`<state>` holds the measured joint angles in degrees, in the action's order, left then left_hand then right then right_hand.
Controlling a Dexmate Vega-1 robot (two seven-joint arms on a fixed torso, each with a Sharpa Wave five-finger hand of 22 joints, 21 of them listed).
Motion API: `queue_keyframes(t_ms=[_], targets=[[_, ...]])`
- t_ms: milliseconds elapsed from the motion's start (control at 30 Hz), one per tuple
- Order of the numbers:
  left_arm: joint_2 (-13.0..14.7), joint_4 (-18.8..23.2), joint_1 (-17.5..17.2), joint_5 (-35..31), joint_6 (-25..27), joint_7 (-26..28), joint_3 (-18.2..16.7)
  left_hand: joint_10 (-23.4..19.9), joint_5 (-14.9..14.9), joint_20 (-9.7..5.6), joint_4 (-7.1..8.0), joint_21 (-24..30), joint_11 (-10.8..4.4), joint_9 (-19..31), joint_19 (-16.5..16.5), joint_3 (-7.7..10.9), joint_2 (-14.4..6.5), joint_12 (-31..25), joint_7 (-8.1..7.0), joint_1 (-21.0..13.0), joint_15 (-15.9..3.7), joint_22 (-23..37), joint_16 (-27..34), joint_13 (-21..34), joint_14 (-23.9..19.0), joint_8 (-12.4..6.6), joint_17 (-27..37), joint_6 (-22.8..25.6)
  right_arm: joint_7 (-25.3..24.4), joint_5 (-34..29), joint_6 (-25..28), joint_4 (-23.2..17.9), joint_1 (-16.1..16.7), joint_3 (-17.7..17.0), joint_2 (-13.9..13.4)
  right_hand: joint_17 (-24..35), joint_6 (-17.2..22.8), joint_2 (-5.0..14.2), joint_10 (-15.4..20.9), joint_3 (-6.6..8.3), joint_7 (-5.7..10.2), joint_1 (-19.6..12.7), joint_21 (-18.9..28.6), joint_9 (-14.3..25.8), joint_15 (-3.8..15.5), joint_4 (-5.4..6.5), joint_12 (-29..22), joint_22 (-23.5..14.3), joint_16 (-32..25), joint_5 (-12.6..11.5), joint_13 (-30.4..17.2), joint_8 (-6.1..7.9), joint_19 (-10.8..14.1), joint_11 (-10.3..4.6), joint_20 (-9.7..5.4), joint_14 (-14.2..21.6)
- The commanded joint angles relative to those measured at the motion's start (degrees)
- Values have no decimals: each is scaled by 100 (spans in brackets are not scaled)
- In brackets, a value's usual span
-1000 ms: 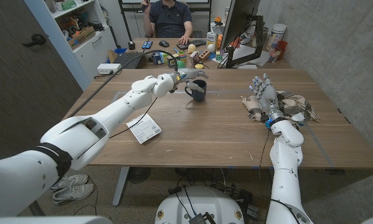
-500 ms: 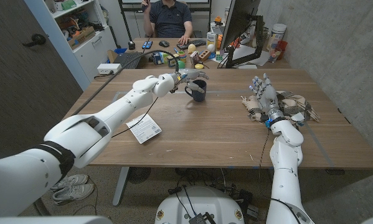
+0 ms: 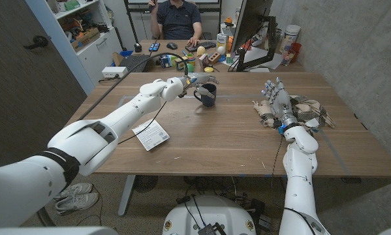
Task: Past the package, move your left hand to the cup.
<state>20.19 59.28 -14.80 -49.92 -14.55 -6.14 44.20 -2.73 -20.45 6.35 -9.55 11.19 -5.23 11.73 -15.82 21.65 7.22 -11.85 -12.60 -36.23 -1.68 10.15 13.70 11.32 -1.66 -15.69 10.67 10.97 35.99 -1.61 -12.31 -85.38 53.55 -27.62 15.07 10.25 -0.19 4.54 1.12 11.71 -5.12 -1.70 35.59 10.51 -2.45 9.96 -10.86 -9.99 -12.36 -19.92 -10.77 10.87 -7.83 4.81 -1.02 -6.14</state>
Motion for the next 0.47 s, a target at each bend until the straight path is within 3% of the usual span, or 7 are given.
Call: queue_keyframes(t_ms=[33,467], targets=[[1,38,-20,-47,22,-38,-15,-35,-24,-14,29,-15,-9,18,-4,16,-14,1,-11,-89,-78,7,-6,33,-14,-20,0,23,31,-23,27,13,-16,-9,-1,20,28,389,56,-22,-25,48,-22,27,-44,3,-29,-26,-12,-33,-21,32,-69,15,0,-4],[-44,-79,48,-140,5,-24,35,-40,-12,-40,84,-29,-18,19,24,1,-66,11,-11,-82,-111,9,-15,37,11,-24,11,68,28,-51,19,60,-54,-22,-14,20,35,392,55,-28,-29,49,-50,27,-34,4,-25,-26,-8,-38,-21,30,-87,30,2,-7]])
